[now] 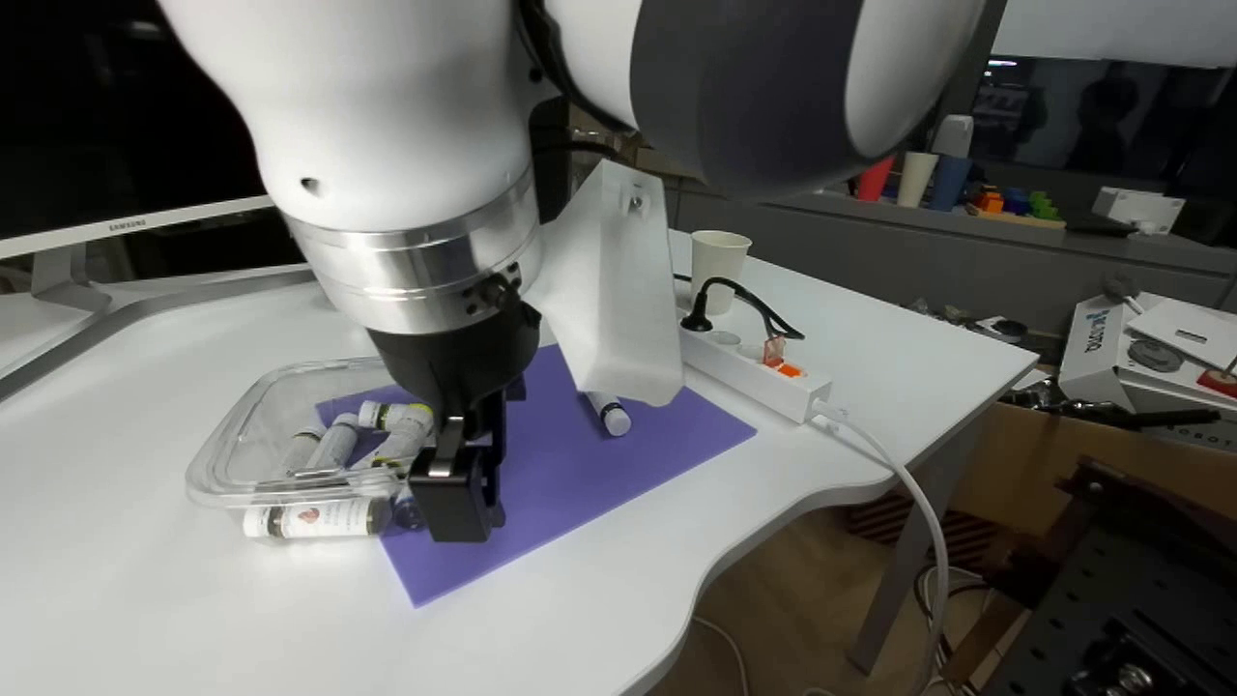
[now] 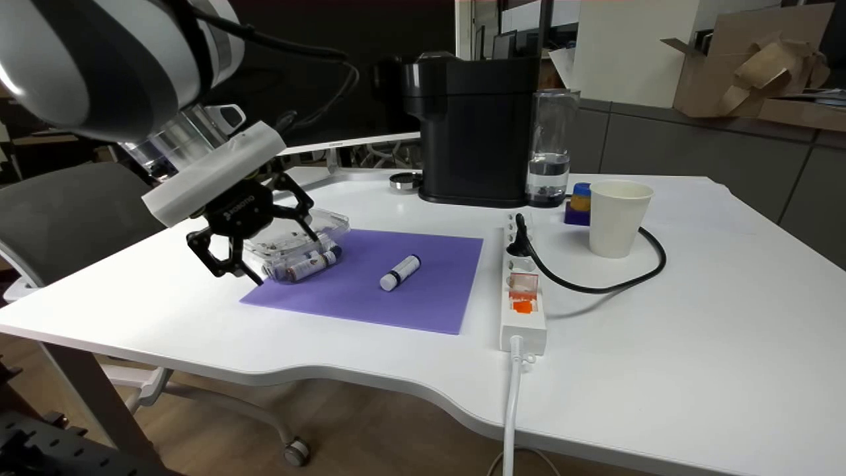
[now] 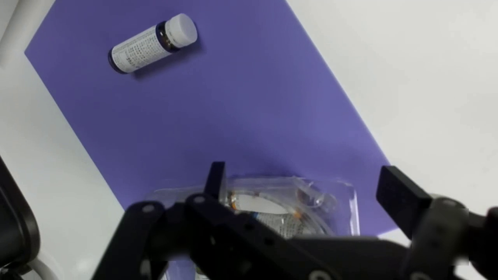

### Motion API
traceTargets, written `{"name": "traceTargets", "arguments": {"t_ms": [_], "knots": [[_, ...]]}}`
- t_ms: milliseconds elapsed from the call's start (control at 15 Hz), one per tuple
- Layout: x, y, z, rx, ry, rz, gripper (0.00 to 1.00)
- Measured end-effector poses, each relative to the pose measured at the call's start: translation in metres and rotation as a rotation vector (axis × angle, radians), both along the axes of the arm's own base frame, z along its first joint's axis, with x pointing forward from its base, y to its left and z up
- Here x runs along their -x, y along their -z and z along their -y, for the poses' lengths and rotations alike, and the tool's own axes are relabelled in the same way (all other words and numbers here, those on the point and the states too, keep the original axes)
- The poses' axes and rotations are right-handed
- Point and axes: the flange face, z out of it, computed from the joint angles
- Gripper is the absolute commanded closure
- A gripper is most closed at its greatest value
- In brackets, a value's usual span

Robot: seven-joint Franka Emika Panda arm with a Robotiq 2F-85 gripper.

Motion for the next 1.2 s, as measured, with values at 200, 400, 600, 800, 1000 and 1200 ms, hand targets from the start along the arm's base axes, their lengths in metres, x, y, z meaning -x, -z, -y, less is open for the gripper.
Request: {"name": "traceTargets", "arguments": {"t_ms": [200, 400, 600, 800, 1000, 1200], "knots": [[-0.006, 0.000, -0.003, -0.003, -0.006, 0.014, 0.00], [-0.012, -0.003, -0.006, -0.006, -0.009, 0.027, 0.00], [-0.013, -0.003, -0.006, -0.010, -0.007, 0.028, 0.00], [-0.013, -0.005, -0.007, -0.015, -0.006, 0.031, 0.00], [-0.014, -0.008, -0.008, -0.018, -0.006, 0.037, 0.00], [-0.015, -0.013, -0.010, -0.022, 0.000, 0.043, 0.00]]}}
